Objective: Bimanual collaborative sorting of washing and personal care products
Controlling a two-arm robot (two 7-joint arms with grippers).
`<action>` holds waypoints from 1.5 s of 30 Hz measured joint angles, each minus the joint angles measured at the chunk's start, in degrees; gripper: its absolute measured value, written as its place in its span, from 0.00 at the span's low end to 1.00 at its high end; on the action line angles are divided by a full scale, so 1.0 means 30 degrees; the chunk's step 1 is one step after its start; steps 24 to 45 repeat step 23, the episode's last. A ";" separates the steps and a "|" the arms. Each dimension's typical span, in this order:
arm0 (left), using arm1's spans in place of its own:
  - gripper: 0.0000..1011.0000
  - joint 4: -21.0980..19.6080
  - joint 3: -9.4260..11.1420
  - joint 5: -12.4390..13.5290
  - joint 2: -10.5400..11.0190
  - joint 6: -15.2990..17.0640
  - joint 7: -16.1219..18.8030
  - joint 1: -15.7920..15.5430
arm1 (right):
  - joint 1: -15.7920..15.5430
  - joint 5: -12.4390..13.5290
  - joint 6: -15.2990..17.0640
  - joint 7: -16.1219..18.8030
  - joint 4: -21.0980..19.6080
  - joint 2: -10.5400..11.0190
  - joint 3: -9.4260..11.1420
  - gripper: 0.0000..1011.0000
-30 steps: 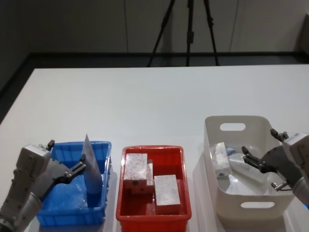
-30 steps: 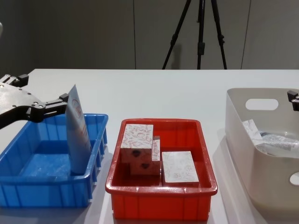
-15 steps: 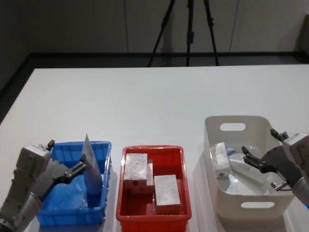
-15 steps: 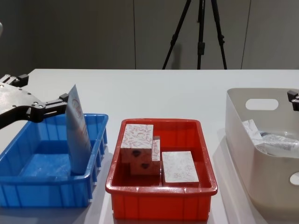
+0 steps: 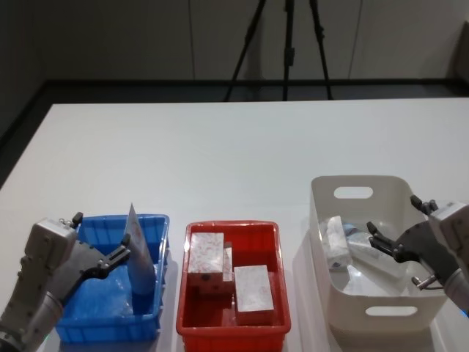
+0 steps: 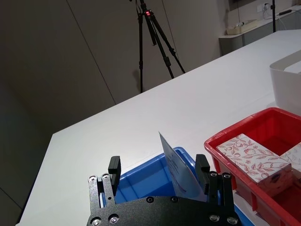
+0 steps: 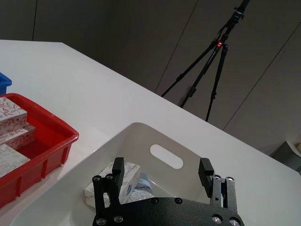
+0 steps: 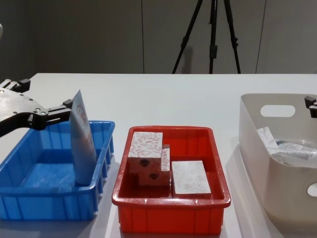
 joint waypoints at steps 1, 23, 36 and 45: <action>0.99 -0.0001 0.0001 -0.0001 0.0000 0.0000 0.0000 0.0000 | 0.0000 0.0000 0.0001 0.0000 0.0000 0.0000 0.0000 0.99; 0.99 -0.0001 0.0001 0.0000 0.0000 0.0000 0.0000 0.0000 | 0.0000 0.0000 0.0000 -0.0001 0.0000 0.0000 0.0000 0.99; 0.99 -0.0001 0.0001 0.0000 0.0000 0.0000 0.0000 0.0000 | 0.0000 0.0000 0.0000 -0.0001 0.0000 0.0000 0.0000 0.99; 0.99 -0.0001 0.0001 0.0000 0.0000 0.0000 0.0000 0.0000 | 0.0000 0.0000 0.0000 -0.0001 0.0000 0.0000 0.0000 0.99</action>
